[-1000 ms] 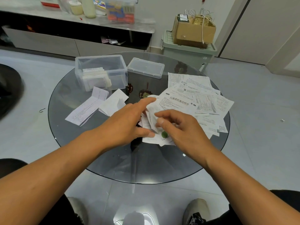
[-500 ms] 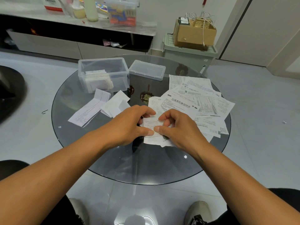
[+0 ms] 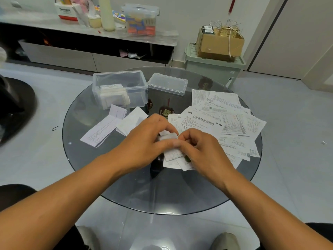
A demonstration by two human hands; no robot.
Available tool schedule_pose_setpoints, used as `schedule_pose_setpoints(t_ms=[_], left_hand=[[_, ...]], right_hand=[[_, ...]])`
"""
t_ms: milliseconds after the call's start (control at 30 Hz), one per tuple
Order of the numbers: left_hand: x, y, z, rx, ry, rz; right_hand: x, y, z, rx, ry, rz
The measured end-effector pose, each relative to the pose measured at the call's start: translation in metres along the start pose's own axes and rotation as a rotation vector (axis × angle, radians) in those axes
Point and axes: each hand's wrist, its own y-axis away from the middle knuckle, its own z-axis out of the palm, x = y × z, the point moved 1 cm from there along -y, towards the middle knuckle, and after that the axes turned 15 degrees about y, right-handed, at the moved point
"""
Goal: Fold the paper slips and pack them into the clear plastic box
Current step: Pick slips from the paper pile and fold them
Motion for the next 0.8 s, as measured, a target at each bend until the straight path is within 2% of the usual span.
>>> schedule_pose_setpoints(t_ms=[67, 167, 333, 467, 500, 567, 633, 700, 800], left_hand=[[0.002, -0.002, -0.001, 0.059, 0.058, 0.018], [0.003, -0.003, -0.002, 0.135, 0.083, 0.008], [0.011, -0.009, -0.025, 0.147, 0.008, -0.073], [0.001, -0.006, -0.063, 0.052, -0.106, -0.248], [-0.003, -0.004, -0.069, 0.057, -0.154, -0.271], [-0.011, -0.002, -0.074, 0.101, -0.257, -0.274], [-0.015, -0.002, -0.071, 0.15, -0.358, -0.234], [-0.016, -0.003, -0.066, 0.172, -0.422, -0.176], [-0.014, -0.004, -0.054, 0.178, -0.516, 0.023]], right_hand=[[-0.006, 0.003, -0.003, 0.004, -0.062, -0.031], [-0.01, 0.004, -0.005, -0.076, -0.246, 0.035], [-0.012, 0.001, -0.017, -0.109, -0.25, 0.071], [0.005, -0.002, -0.03, 0.025, -0.033, 0.059], [0.009, -0.003, -0.035, 0.023, 0.034, 0.048], [0.013, -0.003, -0.042, -0.105, 0.15, 0.027], [0.011, 0.0, -0.046, -0.31, 0.245, -0.012], [0.01, 0.005, -0.044, -0.44, 0.365, -0.063], [0.008, 0.008, -0.04, -0.385, 0.505, -0.114]])
